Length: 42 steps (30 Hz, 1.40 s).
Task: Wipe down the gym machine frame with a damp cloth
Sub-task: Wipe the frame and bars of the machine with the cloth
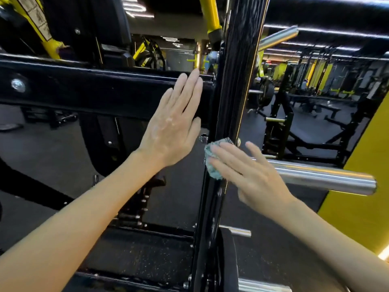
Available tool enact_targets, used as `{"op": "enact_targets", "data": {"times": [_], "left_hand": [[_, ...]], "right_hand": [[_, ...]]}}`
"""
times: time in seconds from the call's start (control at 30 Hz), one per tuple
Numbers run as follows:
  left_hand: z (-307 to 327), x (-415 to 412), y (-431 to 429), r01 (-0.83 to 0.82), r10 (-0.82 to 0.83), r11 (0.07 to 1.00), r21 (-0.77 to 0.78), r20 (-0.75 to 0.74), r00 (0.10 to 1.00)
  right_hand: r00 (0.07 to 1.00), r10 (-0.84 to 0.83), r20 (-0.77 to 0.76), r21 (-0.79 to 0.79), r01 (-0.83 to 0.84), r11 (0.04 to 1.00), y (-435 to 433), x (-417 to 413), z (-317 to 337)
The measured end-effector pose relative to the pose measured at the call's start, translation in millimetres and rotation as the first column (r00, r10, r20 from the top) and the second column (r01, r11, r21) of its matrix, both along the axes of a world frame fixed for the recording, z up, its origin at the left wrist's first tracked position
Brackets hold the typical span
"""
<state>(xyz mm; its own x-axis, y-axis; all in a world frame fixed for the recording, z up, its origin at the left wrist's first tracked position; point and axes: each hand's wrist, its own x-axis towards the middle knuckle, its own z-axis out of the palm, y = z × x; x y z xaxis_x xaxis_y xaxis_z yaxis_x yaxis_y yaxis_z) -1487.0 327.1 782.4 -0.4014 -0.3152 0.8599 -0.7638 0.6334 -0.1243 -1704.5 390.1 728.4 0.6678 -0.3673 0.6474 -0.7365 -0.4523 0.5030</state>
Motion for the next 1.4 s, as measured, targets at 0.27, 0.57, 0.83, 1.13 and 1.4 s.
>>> {"op": "enact_targets", "data": {"times": [0.27,0.57,0.83,1.13,1.4], "left_hand": [[-19,-10,-14,-0.115,0.118,0.979,-0.169,0.012,0.993],[-44,-12,-22,-0.051,0.053,0.957,-0.287,-0.002,0.999],[-55,-15,-15,0.026,0.022,0.949,-0.315,0.148,0.989],[-58,-19,-3,-0.033,0.101,0.953,-0.300,0.211,0.972],[-49,-8,-3,-0.060,0.135,0.958,-0.279,0.255,0.957]], "right_hand": [[0.996,-0.082,0.043,-0.106,0.086,0.991,-8,8,91],[0.984,0.098,0.150,-0.212,-0.065,0.975,-19,17,-18],[0.987,0.121,0.106,-0.108,-0.110,0.988,-17,7,-160],[0.995,-0.019,0.103,-0.178,0.037,0.983,-8,2,-109],[0.980,0.032,0.198,-0.202,0.009,0.979,-16,11,-32]]}}
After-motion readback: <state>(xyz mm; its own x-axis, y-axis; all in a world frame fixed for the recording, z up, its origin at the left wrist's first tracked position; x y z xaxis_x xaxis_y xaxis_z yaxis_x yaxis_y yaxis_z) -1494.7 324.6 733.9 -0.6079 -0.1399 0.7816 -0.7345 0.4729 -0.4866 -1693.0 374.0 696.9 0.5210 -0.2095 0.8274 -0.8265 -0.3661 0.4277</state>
